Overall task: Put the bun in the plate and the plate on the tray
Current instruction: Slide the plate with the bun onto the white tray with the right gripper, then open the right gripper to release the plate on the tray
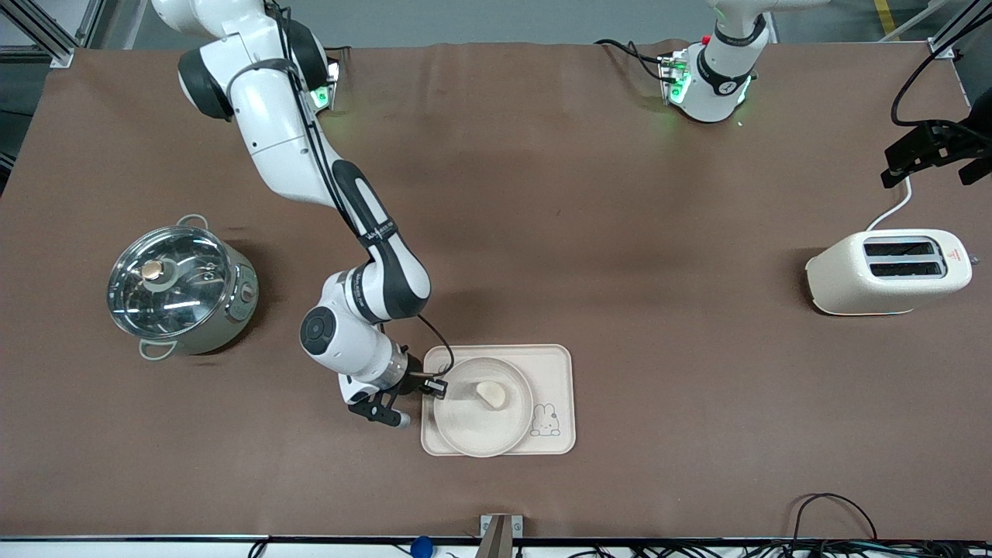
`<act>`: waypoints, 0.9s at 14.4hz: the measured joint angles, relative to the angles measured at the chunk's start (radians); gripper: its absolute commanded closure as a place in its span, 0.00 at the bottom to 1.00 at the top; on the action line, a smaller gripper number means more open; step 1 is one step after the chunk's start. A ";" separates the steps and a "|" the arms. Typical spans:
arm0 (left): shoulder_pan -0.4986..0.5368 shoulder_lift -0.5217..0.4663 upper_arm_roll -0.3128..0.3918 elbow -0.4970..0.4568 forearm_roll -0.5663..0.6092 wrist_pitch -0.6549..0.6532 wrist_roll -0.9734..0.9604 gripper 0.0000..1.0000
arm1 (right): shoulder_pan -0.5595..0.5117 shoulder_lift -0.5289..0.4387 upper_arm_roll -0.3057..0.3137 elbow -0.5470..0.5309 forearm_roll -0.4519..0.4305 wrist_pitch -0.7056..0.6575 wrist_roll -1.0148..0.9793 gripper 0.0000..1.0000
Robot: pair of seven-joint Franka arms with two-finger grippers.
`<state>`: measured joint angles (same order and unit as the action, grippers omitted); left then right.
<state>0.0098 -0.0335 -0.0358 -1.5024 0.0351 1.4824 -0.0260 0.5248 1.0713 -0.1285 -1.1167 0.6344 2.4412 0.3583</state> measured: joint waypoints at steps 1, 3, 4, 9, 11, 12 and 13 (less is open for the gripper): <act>0.000 0.001 0.000 -0.001 0.000 0.000 0.000 0.00 | 0.003 0.005 0.000 0.010 0.000 -0.007 0.004 0.73; 0.001 0.004 0.000 -0.002 0.000 0.000 0.003 0.00 | 0.011 0.008 0.000 0.014 0.000 -0.009 0.031 0.38; 0.004 0.005 0.000 -0.003 0.000 0.000 0.003 0.00 | 0.013 0.008 0.000 0.014 -0.001 -0.009 0.047 0.32; 0.042 0.008 0.002 -0.006 0.000 0.000 0.028 0.00 | 0.010 -0.068 -0.017 -0.064 -0.003 -0.039 0.076 0.00; 0.053 0.008 0.002 -0.006 0.000 0.000 0.044 0.00 | 0.012 -0.154 -0.048 -0.148 -0.005 -0.059 0.078 0.00; 0.053 0.008 0.002 -0.006 0.000 0.000 0.045 0.00 | 0.012 -0.202 -0.065 -0.193 -0.006 -0.070 0.078 0.00; 0.053 0.008 0.002 -0.006 0.000 0.000 0.045 0.00 | 0.013 -0.249 -0.083 -0.232 -0.010 -0.089 0.078 0.00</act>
<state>0.0628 -0.0259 -0.0334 -1.5086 0.0351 1.4820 0.0190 0.5374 0.8228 -0.2119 -1.3489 0.6240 2.3520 0.4362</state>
